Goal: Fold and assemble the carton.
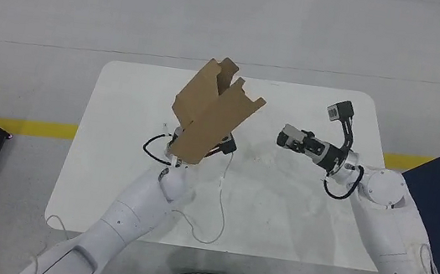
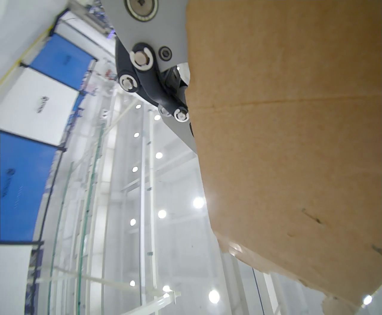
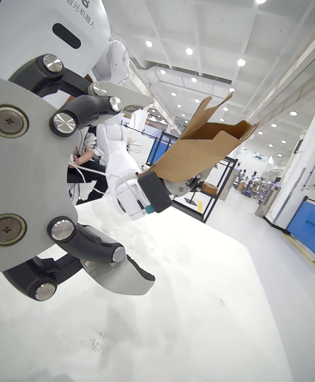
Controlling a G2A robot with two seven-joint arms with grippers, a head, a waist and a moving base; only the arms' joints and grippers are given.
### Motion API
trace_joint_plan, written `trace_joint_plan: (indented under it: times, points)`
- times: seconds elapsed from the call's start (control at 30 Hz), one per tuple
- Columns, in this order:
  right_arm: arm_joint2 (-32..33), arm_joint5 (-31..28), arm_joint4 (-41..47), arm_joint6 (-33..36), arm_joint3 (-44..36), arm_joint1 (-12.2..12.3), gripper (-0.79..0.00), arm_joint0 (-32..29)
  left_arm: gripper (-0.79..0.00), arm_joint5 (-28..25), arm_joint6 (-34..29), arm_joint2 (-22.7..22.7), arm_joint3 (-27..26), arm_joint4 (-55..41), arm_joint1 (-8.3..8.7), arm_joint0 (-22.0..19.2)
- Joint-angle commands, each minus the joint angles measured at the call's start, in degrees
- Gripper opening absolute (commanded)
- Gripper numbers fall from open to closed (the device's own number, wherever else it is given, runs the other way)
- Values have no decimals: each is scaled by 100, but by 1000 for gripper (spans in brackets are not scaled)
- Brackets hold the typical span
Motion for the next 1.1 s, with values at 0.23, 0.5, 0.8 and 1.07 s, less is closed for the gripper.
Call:
trace_joint_plan:
  times: [0.23,0.5,0.8,1.07]
  points:
    - [289,-77,-472,-464,-345,36,0,-208,-785,445,583,251,323,-722,-188,-184]
    - [278,-37,-1045,-835,-493,31,0,-193,-785,197,945,232,286,-964,-195,-43]
    - [331,-30,-3082,-2005,-1400,16,0,-431,-785,445,2739,344,259,-2530,-215,150]
    - [152,260,-3868,-2378,-1836,-12,0,-512,-785,445,3020,161,-136,-2596,-289,604]
